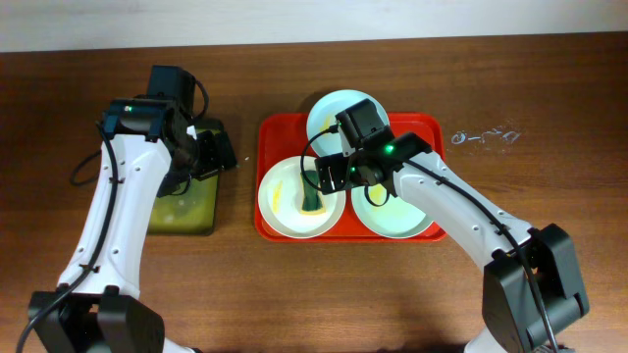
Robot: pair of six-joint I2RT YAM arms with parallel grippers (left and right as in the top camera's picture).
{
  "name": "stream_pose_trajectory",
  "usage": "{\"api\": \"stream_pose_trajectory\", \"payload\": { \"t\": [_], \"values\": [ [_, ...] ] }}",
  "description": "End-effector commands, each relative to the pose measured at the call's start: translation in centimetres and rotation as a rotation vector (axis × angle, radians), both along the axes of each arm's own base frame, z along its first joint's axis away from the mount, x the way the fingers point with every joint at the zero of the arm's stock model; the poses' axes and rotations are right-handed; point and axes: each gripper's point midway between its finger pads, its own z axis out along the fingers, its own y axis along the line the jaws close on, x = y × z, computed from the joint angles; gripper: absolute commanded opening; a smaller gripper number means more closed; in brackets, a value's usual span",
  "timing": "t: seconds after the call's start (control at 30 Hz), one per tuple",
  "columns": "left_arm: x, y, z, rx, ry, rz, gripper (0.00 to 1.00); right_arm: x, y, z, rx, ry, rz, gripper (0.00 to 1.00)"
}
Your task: Clean dirty plates on tray and stack at the side
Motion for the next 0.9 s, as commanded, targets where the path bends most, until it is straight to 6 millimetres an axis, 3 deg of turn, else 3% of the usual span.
{"api": "stream_pose_trajectory", "payload": {
  "t": [0.0,0.37,0.47,0.57,0.67,0.7,0.77,0.87],
  "values": [
    [0.1,0.1,0.1,0.004,-0.003,0.000,0.99,0.2,-0.1,-0.5,-0.015,0.000,-0.007,0.98],
    [0.1,0.1,0.1,0.004,-0.003,0.000,0.99,0.1,-0.1,-0.6,-0.016,0.003,-0.007,0.98],
    [0.1,0.1,0.1,0.004,-0.003,0.000,0.99,-0.3,-0.8,-1.6,-0.051,0.016,-0.018,0.98],
    [0.1,0.1,0.1,0.004,-0.003,0.000,0.99,-0.2,-0.7,-3.8,-0.068,0.053,-0.017,0.98],
    [0.1,0.1,0.1,0.004,-0.003,0.000,0.99,-0.2,-0.3,-4.6,-0.050,0.069,-0.010,1.00],
    [0.1,0.1,0.0,0.004,-0.003,0.000,0.99,0.1,-0.1,-5.3,-0.048,0.067,-0.009,0.94],
    [0.1,0.1,0.0,0.004,-0.003,0.000,0.99,0.4,0.1,-6.8,-0.056,0.077,-0.005,0.94],
    [0.1,0.1,0.1,0.004,-0.003,0.000,0.99,0.9,0.4,-6.5,-0.053,0.048,0.019,0.61]
  ]
}}
